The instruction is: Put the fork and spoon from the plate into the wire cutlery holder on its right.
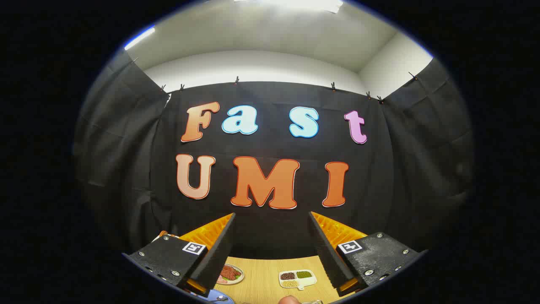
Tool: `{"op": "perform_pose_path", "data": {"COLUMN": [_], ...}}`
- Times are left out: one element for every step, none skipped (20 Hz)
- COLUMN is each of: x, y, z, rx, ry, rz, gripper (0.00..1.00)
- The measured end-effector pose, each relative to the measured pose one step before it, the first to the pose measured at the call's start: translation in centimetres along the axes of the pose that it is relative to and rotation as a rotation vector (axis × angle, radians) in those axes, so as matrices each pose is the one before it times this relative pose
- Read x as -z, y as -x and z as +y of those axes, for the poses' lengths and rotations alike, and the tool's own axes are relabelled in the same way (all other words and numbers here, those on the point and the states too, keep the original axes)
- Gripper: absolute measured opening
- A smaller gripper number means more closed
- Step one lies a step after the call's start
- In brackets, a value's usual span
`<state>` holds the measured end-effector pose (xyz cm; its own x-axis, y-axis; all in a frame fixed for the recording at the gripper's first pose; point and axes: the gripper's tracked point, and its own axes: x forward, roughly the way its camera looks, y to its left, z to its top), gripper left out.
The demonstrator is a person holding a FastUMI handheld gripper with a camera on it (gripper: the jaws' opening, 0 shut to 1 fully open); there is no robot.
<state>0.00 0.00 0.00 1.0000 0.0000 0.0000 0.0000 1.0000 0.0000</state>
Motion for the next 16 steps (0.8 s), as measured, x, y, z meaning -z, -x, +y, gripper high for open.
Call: {"op": "perform_pose_path", "data": {"x": [-0.036, -0.094, 0.029, -0.004, 0.021, -0.031, 0.017, 0.071, 0.045, 0.032, -0.021, -0.097, -0.044, -0.052, 0.031, -0.001], "y": [-0.005, -0.037, 0.036, 0.069, 0.023, 0.009, -0.034, -0.025, 0.037, 0.012, 0.125, 0.112, -0.038, -0.004, 0.005, -0.042], "z": [0.017, -0.048, 0.157, -0.012, 0.080, 0.086, 0.029, 0.077, 0.025, 0.059, 0.054, 0.077, 0.114, 0.032, 0.121, 0.010], "rx": [-0.00239, 0.00016, -0.00493, -0.00110, -0.00516, -0.00178, -0.00214, -0.00423, -0.00350, -0.00511, -0.00146, -0.00409, -0.00206, -0.00213, -0.00274, 0.00121], "ry": [-0.00056, 0.00018, -0.00209, -0.00284, -0.00370, -0.00146, -0.00036, 0.00113, 0.00171, 0.00036, 0.00077, -0.00075, -0.00078, -0.00156, -0.00141, -0.00011], "rz": [-0.00095, -0.00266, -0.00085, 0.00039, 0.00155, 0.00119, 0.00081, 0.00187, 0.00260, 0.00284, 0.00138, -0.00006, -0.00010, 0.00020, 0.00016, 0.00083], "gripper": [0.98, 0.98, 0.98, 0.98, 0.98, 0.98, 0.98, 0.98, 0.98, 0.98, 0.98, 0.98, 0.98, 0.98, 0.98, 0.98]}}
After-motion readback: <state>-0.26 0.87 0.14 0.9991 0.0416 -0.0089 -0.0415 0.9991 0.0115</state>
